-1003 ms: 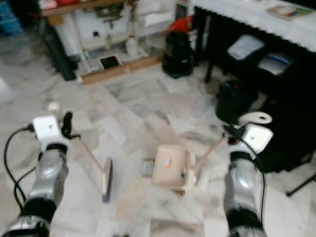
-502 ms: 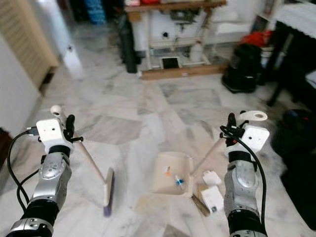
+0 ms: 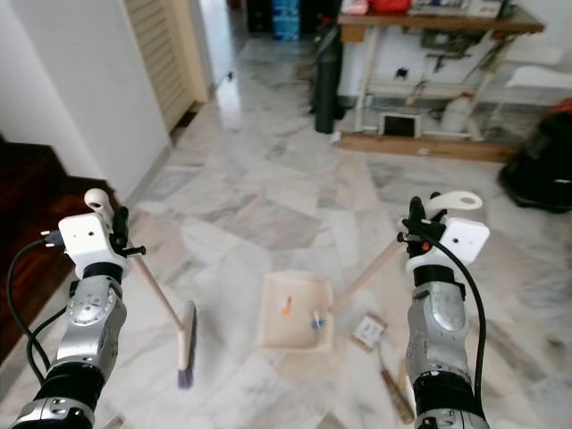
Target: Sweep floor
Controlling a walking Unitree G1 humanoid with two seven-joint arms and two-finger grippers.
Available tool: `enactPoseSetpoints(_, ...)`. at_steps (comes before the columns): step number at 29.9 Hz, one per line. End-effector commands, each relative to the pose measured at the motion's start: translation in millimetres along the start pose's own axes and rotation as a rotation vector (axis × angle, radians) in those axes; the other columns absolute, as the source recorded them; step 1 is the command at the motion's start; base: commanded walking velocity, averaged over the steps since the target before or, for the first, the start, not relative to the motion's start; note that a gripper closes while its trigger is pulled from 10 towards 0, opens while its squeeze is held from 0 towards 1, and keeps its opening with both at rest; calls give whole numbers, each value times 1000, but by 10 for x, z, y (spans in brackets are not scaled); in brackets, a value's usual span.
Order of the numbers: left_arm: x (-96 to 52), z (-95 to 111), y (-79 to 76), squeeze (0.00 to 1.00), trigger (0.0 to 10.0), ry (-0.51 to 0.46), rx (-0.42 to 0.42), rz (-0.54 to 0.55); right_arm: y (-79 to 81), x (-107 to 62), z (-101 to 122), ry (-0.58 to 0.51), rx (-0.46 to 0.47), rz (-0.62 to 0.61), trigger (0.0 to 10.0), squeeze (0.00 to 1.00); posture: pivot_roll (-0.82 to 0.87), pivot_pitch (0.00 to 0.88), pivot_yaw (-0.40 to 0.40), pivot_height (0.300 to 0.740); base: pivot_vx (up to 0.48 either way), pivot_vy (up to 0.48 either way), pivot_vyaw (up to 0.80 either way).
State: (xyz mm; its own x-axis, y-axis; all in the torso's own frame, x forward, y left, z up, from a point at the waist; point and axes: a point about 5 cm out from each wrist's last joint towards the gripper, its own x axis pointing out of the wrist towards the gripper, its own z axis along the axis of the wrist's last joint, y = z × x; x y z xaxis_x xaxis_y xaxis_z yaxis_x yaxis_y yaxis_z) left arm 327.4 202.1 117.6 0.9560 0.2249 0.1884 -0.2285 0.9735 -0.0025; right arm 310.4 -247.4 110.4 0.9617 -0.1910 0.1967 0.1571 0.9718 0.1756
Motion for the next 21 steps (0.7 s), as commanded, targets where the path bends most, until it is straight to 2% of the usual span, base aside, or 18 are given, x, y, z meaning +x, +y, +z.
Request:
enactPoseSetpoints(1, 53, 130, 17, 0, 10000, -50, 1, 5, 47, 83, 166, -74, -5, 25, 10000, 0, -70, 0, 13, 740, 0, 0, 800)
enactPoseSetpoints(16, -35, 102, 68, 0, 10000, -33, 10, 12, 99, 57, 106, -44, 6, 51, 10000, 0, -44, 0, 6, 740, 0, 0, 800)
enactPoseSetpoints(19, -33, 99, 48, 0, 10000, -28, 8, 8, 95, 58, 110, -45, 8, 49, 10000, 0, -44, 0, 6, 740, 0, 0, 594)
enactPoseSetpoints(21, -18, 98, 13, 0, 10000, -24, 6, 2, 78, 64, 118, -46, 18, 40, 10000, 0, -58, 0, 14, 740, 0, 0, 0)
